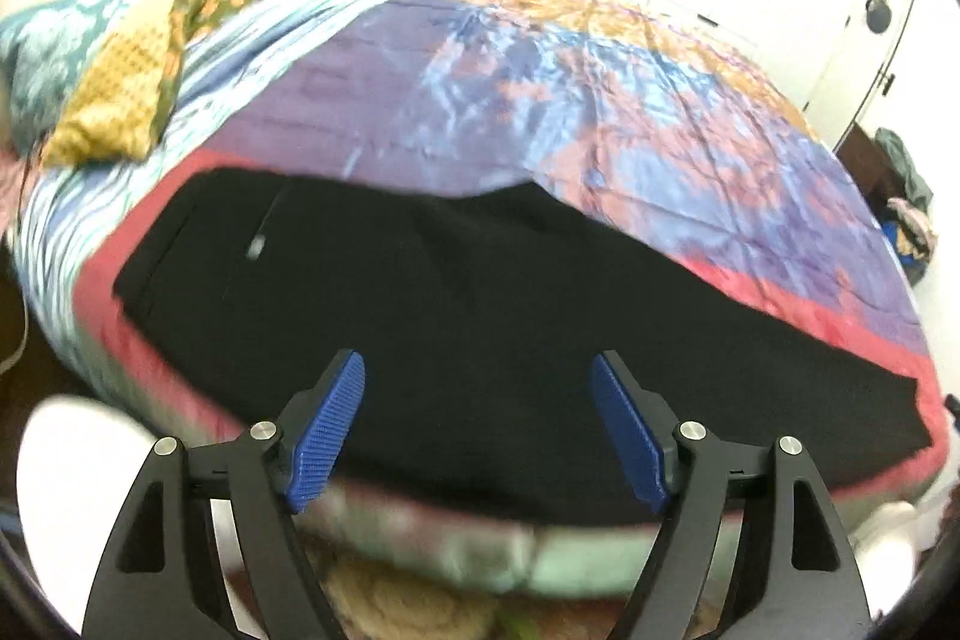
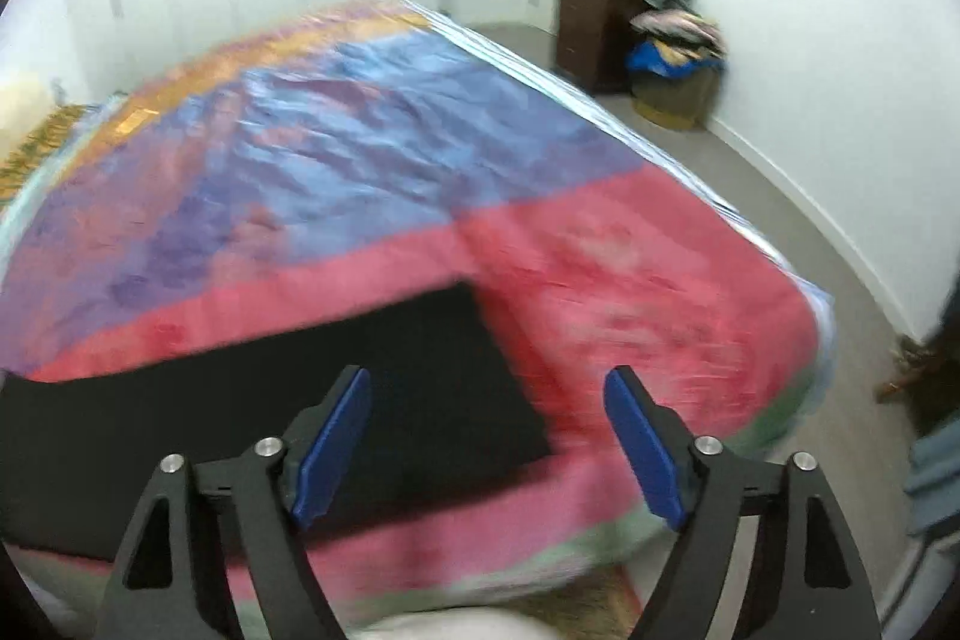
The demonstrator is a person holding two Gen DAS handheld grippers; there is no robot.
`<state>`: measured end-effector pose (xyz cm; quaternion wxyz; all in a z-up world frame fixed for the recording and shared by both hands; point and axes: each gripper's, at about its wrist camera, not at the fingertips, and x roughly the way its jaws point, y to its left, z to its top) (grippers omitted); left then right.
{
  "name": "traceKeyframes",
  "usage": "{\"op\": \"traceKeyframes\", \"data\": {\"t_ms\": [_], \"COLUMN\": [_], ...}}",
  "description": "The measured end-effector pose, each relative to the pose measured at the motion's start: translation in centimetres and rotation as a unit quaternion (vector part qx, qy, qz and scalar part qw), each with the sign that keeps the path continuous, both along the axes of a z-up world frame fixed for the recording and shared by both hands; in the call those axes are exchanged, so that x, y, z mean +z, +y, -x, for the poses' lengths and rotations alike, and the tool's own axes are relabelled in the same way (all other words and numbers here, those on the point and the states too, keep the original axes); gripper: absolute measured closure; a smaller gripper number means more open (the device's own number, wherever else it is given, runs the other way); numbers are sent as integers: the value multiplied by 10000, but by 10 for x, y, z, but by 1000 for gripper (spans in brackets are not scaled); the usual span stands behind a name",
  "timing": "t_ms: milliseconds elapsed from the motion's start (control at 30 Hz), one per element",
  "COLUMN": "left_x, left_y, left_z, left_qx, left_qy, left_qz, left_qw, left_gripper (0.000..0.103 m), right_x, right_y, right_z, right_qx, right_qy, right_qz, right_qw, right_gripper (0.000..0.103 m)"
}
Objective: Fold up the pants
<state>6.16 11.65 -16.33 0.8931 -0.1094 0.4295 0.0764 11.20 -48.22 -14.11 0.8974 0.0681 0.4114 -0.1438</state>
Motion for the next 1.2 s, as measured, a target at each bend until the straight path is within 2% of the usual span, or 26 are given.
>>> {"op": "traceKeyframes", "data": {"t_ms": [100,200,267,333,367,500,667,800,900,967,1000,1033,1100,1200], "left_x": [-28,-57,-76,-76,-74,-77,-79,-80,-80,-79,-79,-79,-79,-79], "left_y": [6,15,19,16,14,12,10,10,10,10,10,10,9,9], "left_z": [-28,-19,-5,5,5,3,1,1,2,2,2,2,2,1], "left_qx": [19,-71,-112,-204,-240,-253,-215,-257,-278,-280,-277,-274,-267,-232], "left_qy": [328,748,995,967,969,980,997,982,961,957,954,953,959,973], "left_qz": [-294,-509,-510,-674,-711,-666,-630,-662,-665,-656,-650,-651,-662,-666], "left_qw": [9990,9959,9937,9928,9925,9926,9928,9926,9928,9929,9929,9929,9928,9928], "left_gripper": [29,31,31,29,26,21,18,17,17,17,17,17,17,16], "right_x": [-9,-32,-53,-85,-95,-94,-94,-90,-84,-76,-67,-59,-34,-15], "right_y": [52,93,111,118,117,109,109,103,76,46,20,-4,-65,-128], "right_z": [-12,-23,-27,-36,-39,-44,-42,-41,-51,-57,-57,-53,-32,8], "right_qx": [599,1034,1260,1272,1241,1164,1210,1216,1145,841,516,223,-557,-1298], "right_qy": [-67,124,330,921,1115,995,956,913,1024,1084,1041,938,367,-311], "right_qz": [-330,-533,-624,-628,-635,-898,-899,-1177,-1216,-1075,-1045,-1122,-1653,-2373], "right_qw": [9976,9931,9895,9856,9839,9841,9839,9813,9806,9847,9877,9890,9840,9622], "right_gripper": [19,19,19,19,19,10,10,10,10,10,10,10,10,10]}}
